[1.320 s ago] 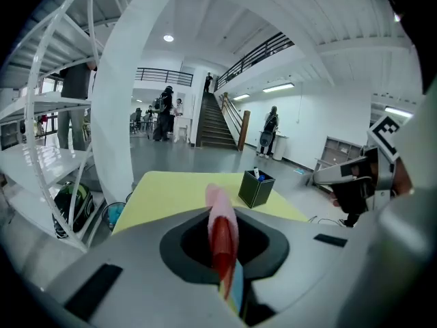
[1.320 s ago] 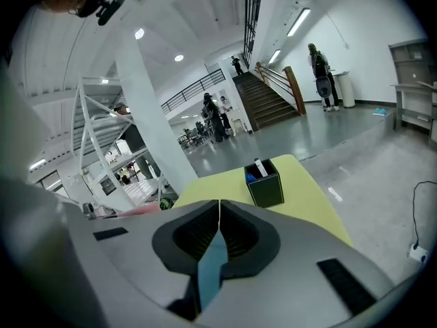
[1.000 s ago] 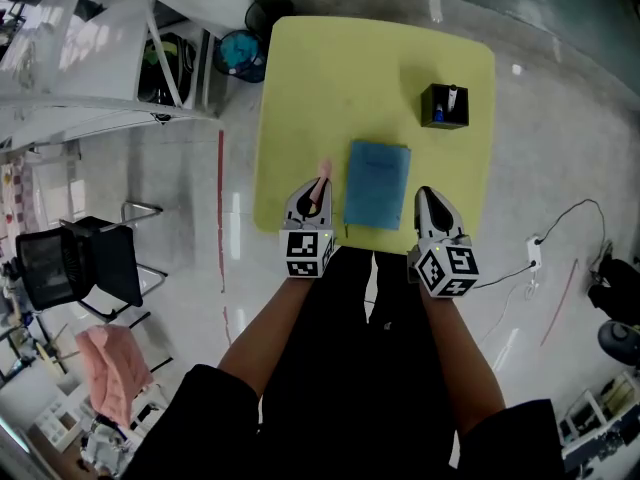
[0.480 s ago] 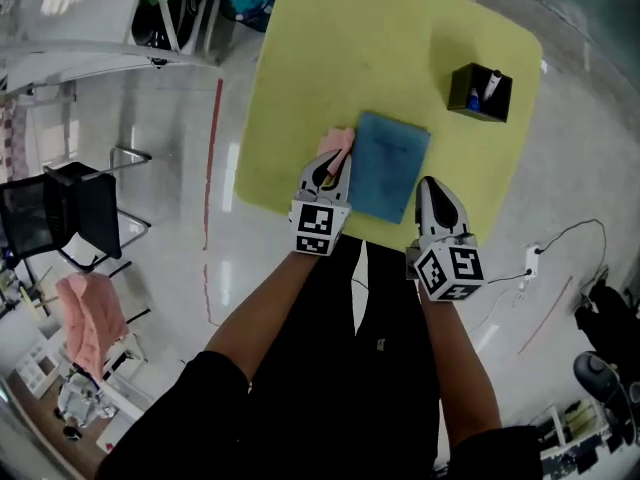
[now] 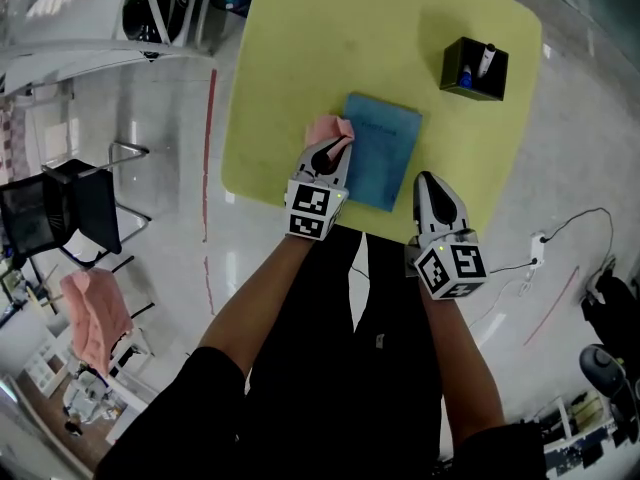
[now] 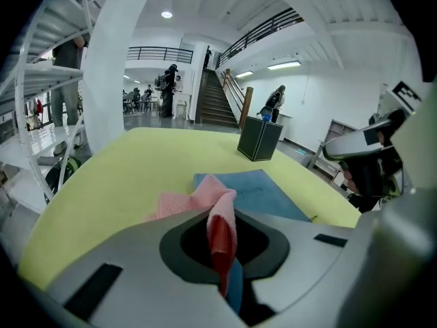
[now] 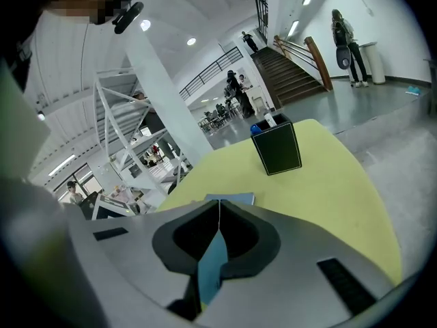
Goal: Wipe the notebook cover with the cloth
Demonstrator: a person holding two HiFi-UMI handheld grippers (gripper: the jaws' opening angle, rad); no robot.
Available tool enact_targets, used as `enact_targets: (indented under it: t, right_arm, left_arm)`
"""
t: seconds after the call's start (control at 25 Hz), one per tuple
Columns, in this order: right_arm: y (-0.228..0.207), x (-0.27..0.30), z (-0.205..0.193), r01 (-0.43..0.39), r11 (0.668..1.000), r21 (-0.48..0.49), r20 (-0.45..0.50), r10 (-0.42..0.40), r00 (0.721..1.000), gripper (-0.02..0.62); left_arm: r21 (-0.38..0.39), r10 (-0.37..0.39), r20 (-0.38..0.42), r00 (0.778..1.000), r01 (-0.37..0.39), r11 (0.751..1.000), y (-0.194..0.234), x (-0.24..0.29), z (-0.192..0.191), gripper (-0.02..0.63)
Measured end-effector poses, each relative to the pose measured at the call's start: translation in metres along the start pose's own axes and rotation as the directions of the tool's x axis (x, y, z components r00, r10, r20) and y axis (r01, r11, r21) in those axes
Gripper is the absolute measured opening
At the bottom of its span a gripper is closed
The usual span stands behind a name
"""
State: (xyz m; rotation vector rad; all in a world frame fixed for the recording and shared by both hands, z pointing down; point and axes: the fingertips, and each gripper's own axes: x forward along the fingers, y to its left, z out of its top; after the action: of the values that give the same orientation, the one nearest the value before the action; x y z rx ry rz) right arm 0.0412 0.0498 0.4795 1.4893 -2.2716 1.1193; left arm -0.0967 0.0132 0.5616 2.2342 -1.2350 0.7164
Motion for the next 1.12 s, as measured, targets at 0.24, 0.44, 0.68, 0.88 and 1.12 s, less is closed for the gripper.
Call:
enact_targets:
  t: [0.24, 0.44, 0.68, 0.88, 1.12]
  right_arm:
    - [-0.010, -0.007, -0.005, 0.006, 1.000, 0.020, -0.001, -0.006, 1.000, 0.032]
    - [-0.025, -0.017, -0.003, 0.017, 0.999, 0.031, 0.008, -0.017, 1.000, 0.032]
    - [-0.041, -0.029, -0.004, 0.032, 0.999, 0.041, 0.015, -0.033, 0.999, 0.032]
    - [-0.053, -0.034, -0.006, 0.040, 0.998, 0.052, 0.017, -0.041, 0.999, 0.032]
    - [-0.061, -0.038, 0.000, 0.060, 0.998, 0.025, 0.030, -0.060, 0.998, 0.032]
  left_arm:
    - [0.098, -0.019, -0.072, 0.997, 0.026, 0.995, -0.012, 0.006, 0.000, 0.031]
    - [0.121, -0.014, -0.115, 0.993, 0.028, 0.992, -0.017, 0.008, -0.001, 0.031]
    - [0.153, 0.004, -0.136, 0.991, 0.017, 0.988, -0.025, 0.010, -0.001, 0.031]
    - [0.157, 0.039, -0.140, 0.989, -0.017, 0.988, -0.025, 0.012, -0.002, 0.031]
    - [0.153, 0.053, -0.160, 0.986, -0.028, 0.988, -0.026, 0.013, -0.003, 0.031]
